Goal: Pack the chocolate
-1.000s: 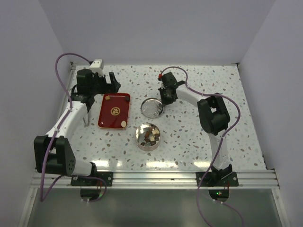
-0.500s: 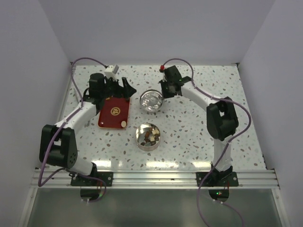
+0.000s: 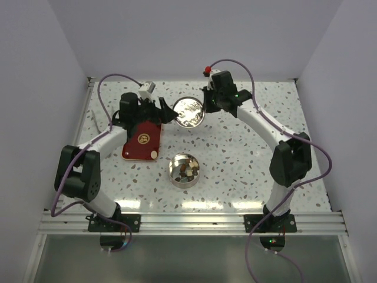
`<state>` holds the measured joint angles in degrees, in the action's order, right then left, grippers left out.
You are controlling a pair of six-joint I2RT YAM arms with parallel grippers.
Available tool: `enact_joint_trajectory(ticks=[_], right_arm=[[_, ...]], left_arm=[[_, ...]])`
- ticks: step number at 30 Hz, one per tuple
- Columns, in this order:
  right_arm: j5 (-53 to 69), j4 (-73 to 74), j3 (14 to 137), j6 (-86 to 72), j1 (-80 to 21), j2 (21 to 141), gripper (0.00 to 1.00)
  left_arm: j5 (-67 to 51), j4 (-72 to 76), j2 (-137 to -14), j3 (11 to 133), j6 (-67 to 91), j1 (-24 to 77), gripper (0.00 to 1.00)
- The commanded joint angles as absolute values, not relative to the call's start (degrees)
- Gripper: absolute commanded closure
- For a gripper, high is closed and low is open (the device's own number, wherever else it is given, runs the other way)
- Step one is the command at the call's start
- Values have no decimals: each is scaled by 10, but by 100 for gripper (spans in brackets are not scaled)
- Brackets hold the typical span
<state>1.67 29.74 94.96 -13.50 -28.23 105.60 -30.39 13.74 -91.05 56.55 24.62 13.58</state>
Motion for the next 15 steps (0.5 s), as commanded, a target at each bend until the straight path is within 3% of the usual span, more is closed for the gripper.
enact_joint_trajectory(ticks=[1,9,12,15], right_arm=[[41,288,943,-137,-282,1018,100],[54,275,936,-141,-282,1012,100],[54,273,933,-142,-282,1009,100],[55,270,926,-142,-282,1004,100]], left_arm=[[-347,218,-918,558,284,138,5],[-409,336,-943,541,364,156,6],[-426,383,-953,532,398,160,14],[-434,404,-962,530,412,165,37]])
